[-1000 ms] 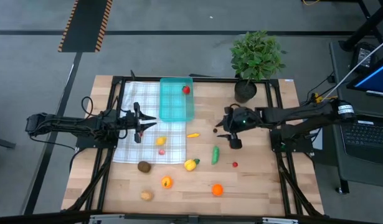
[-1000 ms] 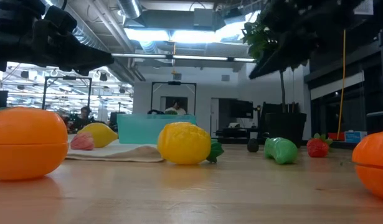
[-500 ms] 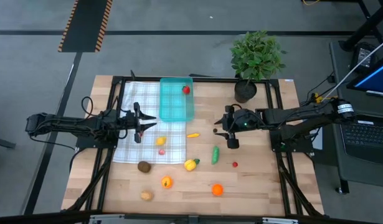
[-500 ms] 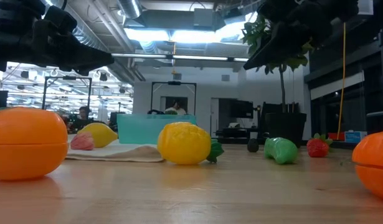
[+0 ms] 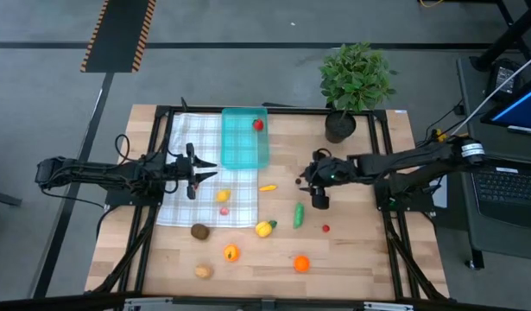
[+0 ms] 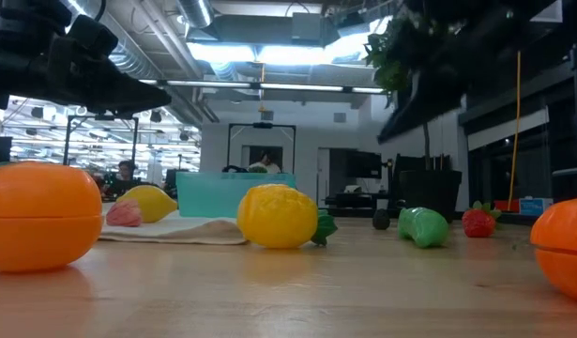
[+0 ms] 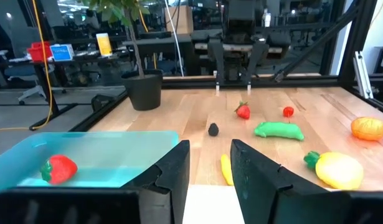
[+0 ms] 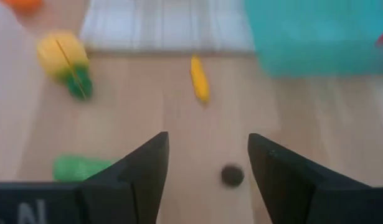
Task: Pick and placing Produce into tupperware
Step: Put the blackberry into the blue bin
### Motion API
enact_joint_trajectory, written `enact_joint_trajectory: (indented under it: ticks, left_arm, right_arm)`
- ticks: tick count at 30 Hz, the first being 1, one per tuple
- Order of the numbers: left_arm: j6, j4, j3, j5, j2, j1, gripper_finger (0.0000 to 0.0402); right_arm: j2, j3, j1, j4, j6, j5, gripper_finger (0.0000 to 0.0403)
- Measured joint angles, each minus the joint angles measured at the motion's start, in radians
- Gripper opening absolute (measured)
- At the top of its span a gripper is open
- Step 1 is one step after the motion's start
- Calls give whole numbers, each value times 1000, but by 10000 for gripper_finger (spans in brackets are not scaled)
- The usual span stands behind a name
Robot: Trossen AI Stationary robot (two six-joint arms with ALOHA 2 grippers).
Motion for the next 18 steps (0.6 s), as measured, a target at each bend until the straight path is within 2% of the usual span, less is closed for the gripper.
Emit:
enact_joint_trajectory:
  ticks: [9, 18]
  left_arm:
    - [0, 0, 0, 0, 0, 0, 99]
    - [0, 0, 0, -1, 0, 0, 114]
  right_arm:
    - [125, -13, -2, 56, 26, 49, 221]
    - [227, -13, -49, 67, 63, 72, 221]
